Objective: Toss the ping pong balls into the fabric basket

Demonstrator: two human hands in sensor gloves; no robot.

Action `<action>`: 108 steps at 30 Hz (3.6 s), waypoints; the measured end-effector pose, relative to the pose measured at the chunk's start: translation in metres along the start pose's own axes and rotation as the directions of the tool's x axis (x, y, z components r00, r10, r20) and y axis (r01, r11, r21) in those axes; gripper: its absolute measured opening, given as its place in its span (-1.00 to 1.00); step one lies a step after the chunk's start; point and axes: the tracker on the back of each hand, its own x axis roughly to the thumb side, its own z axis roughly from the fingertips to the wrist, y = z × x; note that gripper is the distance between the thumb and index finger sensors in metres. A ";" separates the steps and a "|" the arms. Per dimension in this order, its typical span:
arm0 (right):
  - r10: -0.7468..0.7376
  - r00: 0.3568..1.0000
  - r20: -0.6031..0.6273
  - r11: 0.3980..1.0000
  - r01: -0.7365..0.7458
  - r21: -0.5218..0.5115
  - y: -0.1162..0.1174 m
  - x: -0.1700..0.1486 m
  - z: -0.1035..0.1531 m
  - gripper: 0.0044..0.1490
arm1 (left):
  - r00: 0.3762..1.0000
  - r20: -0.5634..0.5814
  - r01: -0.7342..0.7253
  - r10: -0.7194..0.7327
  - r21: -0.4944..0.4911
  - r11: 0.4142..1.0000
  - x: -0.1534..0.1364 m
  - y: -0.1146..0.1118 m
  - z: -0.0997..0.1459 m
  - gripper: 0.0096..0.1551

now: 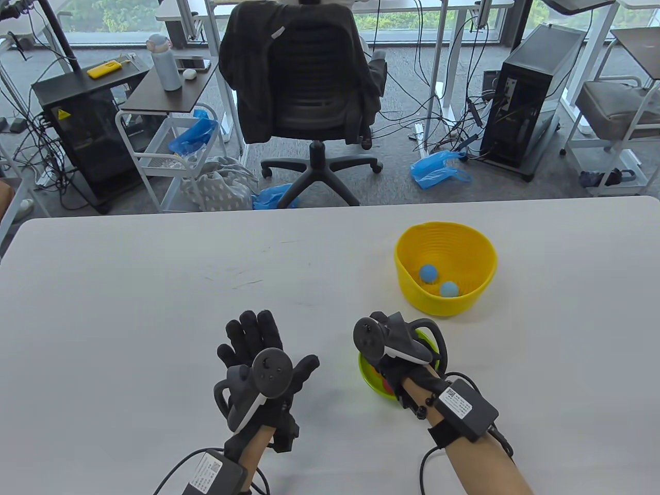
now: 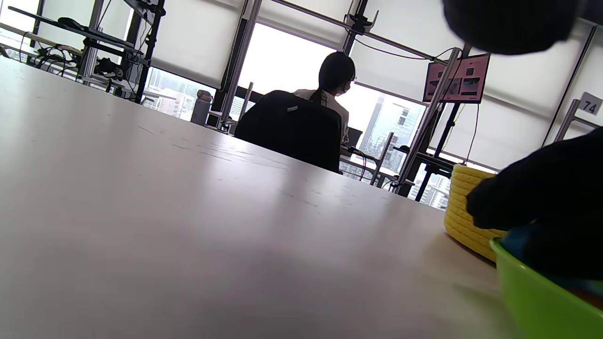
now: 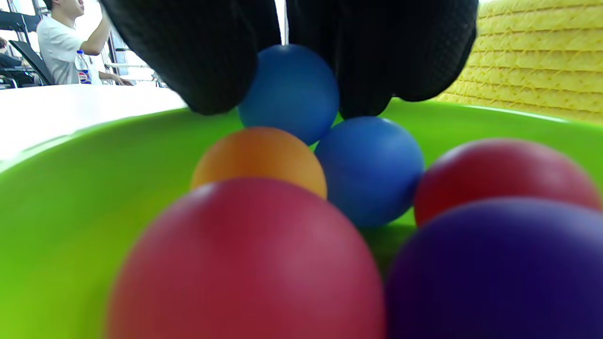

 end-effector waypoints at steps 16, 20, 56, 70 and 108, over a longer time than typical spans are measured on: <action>-0.265 0.962 0.070 0.928 0.274 -0.253 -0.033 -0.047 0.059 -0.43 | 1.000 0.005 0.016 -0.016 -0.004 1.000 0.002 -0.001 0.002 0.37; -0.459 0.884 0.088 0.825 0.461 -0.328 -0.032 -0.075 0.072 -0.42 | 1.000 0.006 0.020 -0.020 -0.007 1.000 0.002 -0.001 0.002 0.36; -0.976 -0.162 0.147 -0.194 0.953 -0.233 0.010 -0.188 0.050 0.01 | 0.995 -0.015 0.101 -0.101 -0.028 0.995 0.009 -0.004 0.006 0.35; -0.972 0.127 0.196 0.035 0.910 -0.413 -0.003 -0.194 0.077 -0.19 | 0.998 -0.012 0.065 -0.065 -0.049 0.997 0.010 -0.006 0.006 0.35; -0.253 0.951 0.177 0.956 0.218 0.198 0.009 -0.052 0.066 -0.38 | 0.999 0.007 0.040 -0.040 -0.049 0.998 0.014 -0.009 0.007 0.34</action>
